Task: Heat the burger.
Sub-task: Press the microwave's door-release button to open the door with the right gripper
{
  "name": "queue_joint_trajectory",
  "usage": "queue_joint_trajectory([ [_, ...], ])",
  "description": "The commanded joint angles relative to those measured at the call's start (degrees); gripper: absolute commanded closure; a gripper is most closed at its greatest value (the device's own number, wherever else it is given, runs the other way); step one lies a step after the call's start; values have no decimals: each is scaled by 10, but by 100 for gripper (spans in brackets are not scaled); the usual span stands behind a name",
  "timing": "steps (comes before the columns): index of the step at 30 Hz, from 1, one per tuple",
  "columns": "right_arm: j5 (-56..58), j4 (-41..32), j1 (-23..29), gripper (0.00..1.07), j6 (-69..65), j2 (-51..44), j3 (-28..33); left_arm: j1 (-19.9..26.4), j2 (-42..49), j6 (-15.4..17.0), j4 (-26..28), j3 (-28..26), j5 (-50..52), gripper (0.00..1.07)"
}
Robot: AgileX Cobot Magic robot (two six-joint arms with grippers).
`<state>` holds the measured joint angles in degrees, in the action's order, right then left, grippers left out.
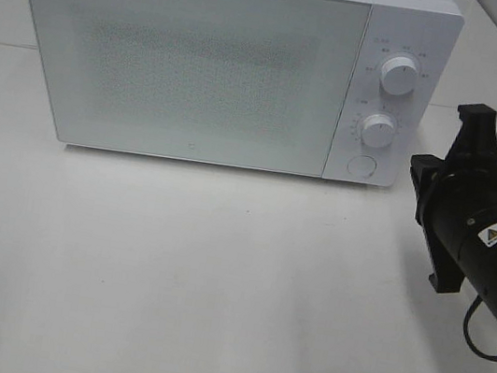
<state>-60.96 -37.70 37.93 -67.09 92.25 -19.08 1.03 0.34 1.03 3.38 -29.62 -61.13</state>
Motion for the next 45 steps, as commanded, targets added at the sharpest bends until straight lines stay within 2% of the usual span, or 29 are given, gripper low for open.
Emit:
queue_joint_trajectory([
  [1,3,5,3,107,-81,1,0,-1,13,-1,3,0,-2,6],
  [16,22,21,3,107,-95,1,0,-1,13,-1,3,0,-2,6],
  [36,-4,47,-2,107,-169,115,-22,-1,13,-1,3,0,-2,6],
  [38,-3,54,-9,107,-170,121,-26,-1,13,-1,3,0,-2,6],
  [40,-4,97,-40,107,-187,142,-41,-1,13,-1,3,0,-2,6],
  [45,0,126,-65,107,-193,159,-58,-1,13,-1,3,0,-2,6],
])
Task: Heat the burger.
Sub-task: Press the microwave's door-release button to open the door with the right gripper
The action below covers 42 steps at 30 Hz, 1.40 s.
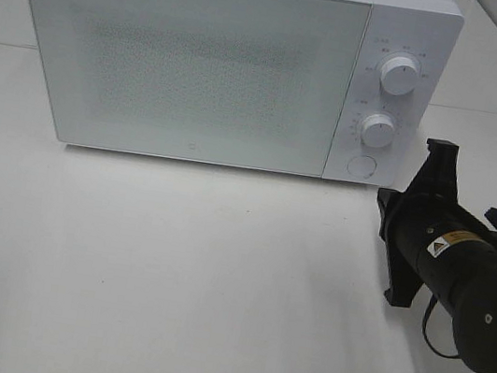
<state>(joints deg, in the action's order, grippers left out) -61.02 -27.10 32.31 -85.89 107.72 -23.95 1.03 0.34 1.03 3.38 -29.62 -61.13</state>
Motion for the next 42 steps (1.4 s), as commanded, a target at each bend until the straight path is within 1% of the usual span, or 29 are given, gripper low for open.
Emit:
queue_joint_trajectory([
  [1,1,22,-13,107,-7,9,-17,-1,13,0,3,0,-2,6],
  [7,1,25,-28,107,-7,22,-33,-1,13,0,3,0,-2,6],
  [14,3,63,-50,107,-11,54,-73,-1,9,0,3,0,-2,6],
  [25,10,63,-51,107,-12,92,-115,-1,9,0,3,0,-2,6],
  [30,20,65,-63,107,-15,112,-136,-1,9,0,3,0,-2,6],
  [42,28,64,-70,107,-9,135,-160,-1,9,0,3,0,-2,6],
])
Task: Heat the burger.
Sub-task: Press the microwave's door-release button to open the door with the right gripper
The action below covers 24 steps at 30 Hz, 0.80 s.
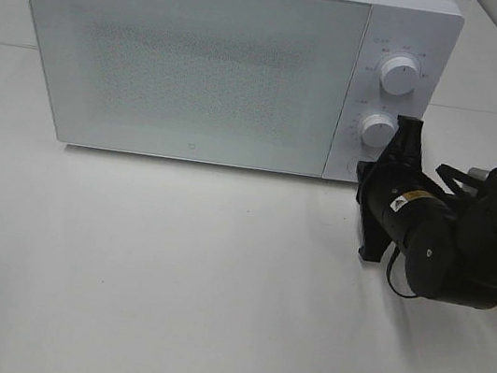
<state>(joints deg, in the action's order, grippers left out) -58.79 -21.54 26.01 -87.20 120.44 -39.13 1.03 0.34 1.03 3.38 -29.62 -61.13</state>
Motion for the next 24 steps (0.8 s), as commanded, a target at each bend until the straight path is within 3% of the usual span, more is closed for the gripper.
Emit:
queue_joint_trajectory([
  [1,6,6,-7,107,4,10,-10,-1,9,0,3,0,-2,6],
  [19,-7,3,-7,107,25,30,-41,-1,9,0,3,0,-2,6],
  [24,-13,7,-30,106,26,30,-42,-1,9,0,3,0,-2,6],
])
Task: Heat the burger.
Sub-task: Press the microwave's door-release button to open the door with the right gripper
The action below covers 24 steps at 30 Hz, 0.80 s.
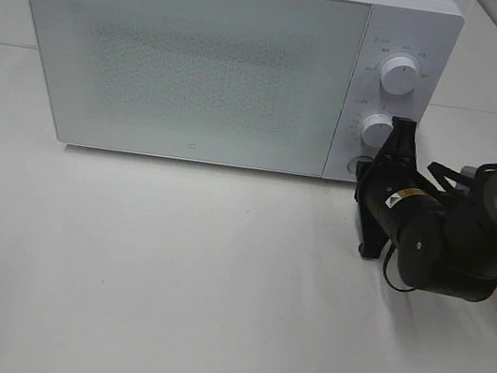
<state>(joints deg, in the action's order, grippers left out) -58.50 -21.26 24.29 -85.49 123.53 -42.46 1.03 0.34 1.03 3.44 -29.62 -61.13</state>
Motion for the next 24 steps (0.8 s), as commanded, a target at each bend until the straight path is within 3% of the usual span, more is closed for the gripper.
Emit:
queue_joint_trajectory([
  [1,-15,5,-13,106,9,-1,-9,-1,9,0,3,0,-2,6],
  [14,-34,46,-23,105,23,-1,-65,-1,9,0,3,0,-2,6],
  [24,-82,-2,-23,105,34,-1,-101,-1,9,0,3,0,-2,6],
])
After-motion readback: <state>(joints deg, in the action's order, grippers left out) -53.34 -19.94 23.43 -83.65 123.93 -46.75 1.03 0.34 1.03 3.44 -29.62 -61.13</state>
